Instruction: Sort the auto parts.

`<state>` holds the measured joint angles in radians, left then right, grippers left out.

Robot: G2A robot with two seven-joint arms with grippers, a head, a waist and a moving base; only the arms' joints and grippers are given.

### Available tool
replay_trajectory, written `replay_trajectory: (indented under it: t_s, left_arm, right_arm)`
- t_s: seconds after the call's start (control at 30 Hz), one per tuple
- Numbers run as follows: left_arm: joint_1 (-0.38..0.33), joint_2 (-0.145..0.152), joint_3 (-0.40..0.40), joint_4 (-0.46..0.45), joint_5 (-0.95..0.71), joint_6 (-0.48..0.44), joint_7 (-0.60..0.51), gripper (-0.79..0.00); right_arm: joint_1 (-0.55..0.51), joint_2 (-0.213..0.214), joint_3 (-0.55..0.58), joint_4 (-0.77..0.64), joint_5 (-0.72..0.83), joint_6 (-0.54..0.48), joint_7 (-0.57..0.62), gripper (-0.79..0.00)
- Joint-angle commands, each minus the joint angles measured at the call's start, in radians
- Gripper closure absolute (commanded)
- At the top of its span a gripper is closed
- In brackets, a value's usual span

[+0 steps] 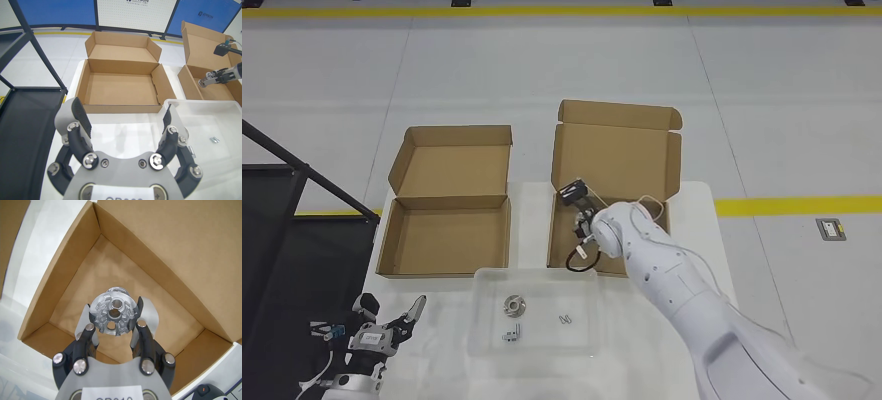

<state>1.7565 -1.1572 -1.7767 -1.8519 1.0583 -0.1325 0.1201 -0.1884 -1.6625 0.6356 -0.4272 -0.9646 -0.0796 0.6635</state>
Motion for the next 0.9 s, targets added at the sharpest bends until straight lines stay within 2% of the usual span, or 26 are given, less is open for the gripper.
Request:
replay_trajectory:
  t_s: [0.0,0.13,0.17,0.2,0.23,0.33,0.43,0.53,0.87]
  left_arm:
    - [0.0,0.0,0.0,0.0,0.0,0.0,0.0,-0.785]
    - [0.0,0.0,0.0,0.0,0.0,0.0,0.0,-0.785]
    - [0.0,0.0,0.0,0.0,0.0,0.0,0.0,-0.785]
    - [0.0,0.0,0.0,0.0,0.0,0.0,0.0,-0.785]
    - [0.0,0.0,0.0,0.0,0.0,0.0,0.0,-0.785]
    - [0.0,0.0,0.0,0.0,0.0,0.0,0.0,-0.785]
    - [0.0,0.0,0.0,0.0,0.0,0.0,0.0,-0.785]
    - [0.0,0.0,0.0,0.0,0.0,0.0,0.0,-0.785]
    - [0.0,0.0,0.0,0.0,0.0,0.0,0.0,-0.785]
  right_arm:
    - [0.005,-0.009,0.0,0.025,0.005,-0.007,-0.008,0.0]
    - [0.015,-0.024,0.001,0.063,0.01,-0.018,-0.017,0.0]
    - [0.017,-0.028,0.001,0.072,0.011,-0.018,-0.017,-0.034]
    - [0.018,-0.031,0.002,0.079,0.013,-0.019,-0.017,-0.203]
    - [0.02,-0.034,0.002,0.087,0.014,-0.021,-0.018,-0.265]
    - [0.025,-0.042,0.006,0.11,0.02,-0.028,-0.023,-0.382]
    - [0.027,-0.048,0.01,0.124,0.024,-0.028,-0.031,-0.637]
    - [0.028,-0.053,0.014,0.128,0.025,-0.02,-0.045,-0.776]
    - [0.039,-0.045,0.036,0.09,0.001,-0.014,-0.13,-0.785]
